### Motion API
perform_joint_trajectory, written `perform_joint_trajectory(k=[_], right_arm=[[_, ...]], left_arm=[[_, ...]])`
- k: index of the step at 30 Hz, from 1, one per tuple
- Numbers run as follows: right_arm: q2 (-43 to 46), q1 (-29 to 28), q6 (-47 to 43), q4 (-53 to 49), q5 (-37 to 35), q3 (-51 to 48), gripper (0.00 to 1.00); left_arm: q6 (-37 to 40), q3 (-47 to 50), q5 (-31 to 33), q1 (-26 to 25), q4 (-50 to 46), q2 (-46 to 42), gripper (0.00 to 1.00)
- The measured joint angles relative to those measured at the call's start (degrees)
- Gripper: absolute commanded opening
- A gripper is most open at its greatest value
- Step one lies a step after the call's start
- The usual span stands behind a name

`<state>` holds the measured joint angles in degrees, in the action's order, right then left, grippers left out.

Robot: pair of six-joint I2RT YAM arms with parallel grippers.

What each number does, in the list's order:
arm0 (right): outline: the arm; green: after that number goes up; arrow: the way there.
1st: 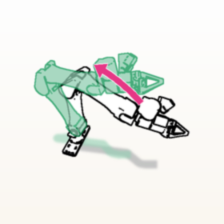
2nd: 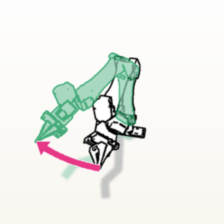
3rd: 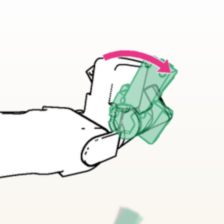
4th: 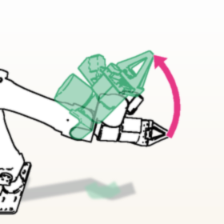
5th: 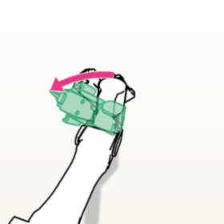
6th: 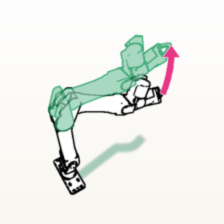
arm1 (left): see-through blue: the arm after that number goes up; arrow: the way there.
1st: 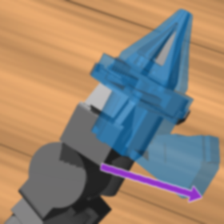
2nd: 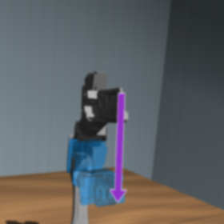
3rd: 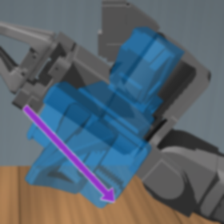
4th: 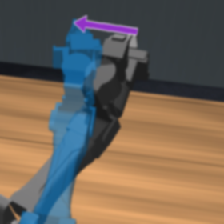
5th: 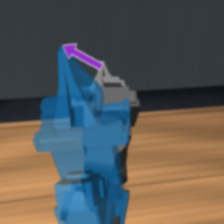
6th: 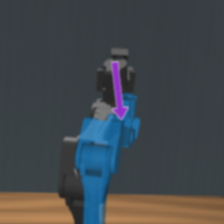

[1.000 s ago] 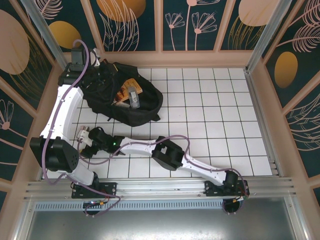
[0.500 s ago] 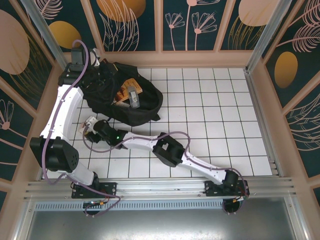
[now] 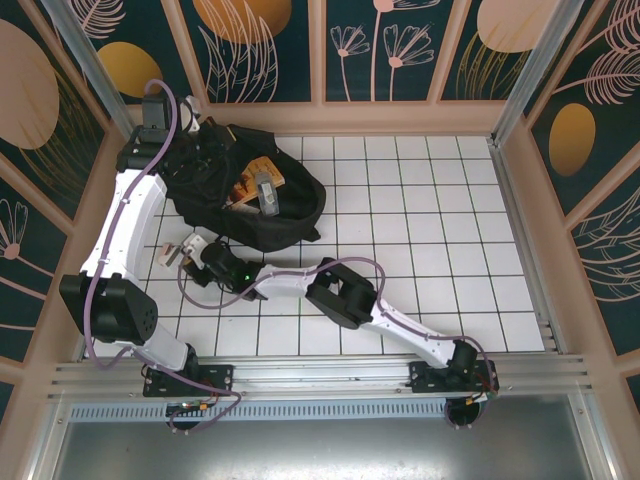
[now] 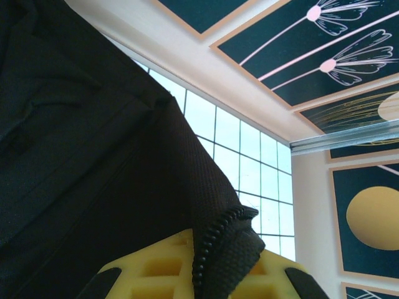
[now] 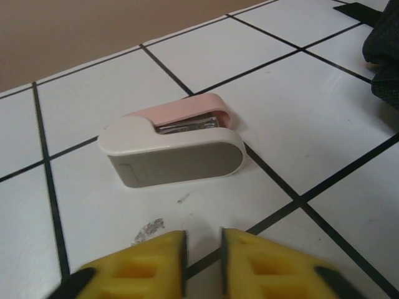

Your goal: Pack books, pencil case, and school supplies into a backpack

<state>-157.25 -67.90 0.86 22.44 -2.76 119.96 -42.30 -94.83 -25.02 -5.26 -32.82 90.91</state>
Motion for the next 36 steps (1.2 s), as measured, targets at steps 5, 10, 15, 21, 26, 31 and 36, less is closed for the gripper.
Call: perform_joint_trajectory(k=[5, 10, 15, 21, 26, 31, 36], right_arm=[[5.3, 0.7, -0.3, 1.7, 3.4, -8.7, 0.37], [14.2, 2.0, -0.4, 2.1, 7.3, -22.1, 0.41], [30.4, 2.8, -0.3, 4.6, 8.9, -42.6, 0.48], [52.3, 3.1, 1.5, 7.4, 8.0, -58.9, 0.48], [68.0, 5.5, 5.8, 7.3, 6.6, -69.3, 0.50], [74.4, 10.5, 13.1, -1.6, 1.6, -71.4, 0.50], [78.3, 13.6, 19.2, -8.7, -2.3, -73.6, 0.50]], left_arm=[[0.2, 0.0, 0.2, 0.0, 0.0, 0.0, 0.07], [2.2, 0.5, 0.4, 0.0, 0.1, -0.2, 0.25], [5.6, 2.5, 1.7, 0.0, -0.4, -2.7, 0.62], [9.7, 5.5, 12.3, -0.2, -5.1, -11.7, 0.98], [9.5, 17.3, 25.4, -0.2, -9.4, -24.5, 0.99], [-0.3, 28.2, 37.5, 0.0, -17.4, -26.3, 0.99], [-11.3, 36.0, 41.0, 5.1, -21.4, -19.8, 0.99]])
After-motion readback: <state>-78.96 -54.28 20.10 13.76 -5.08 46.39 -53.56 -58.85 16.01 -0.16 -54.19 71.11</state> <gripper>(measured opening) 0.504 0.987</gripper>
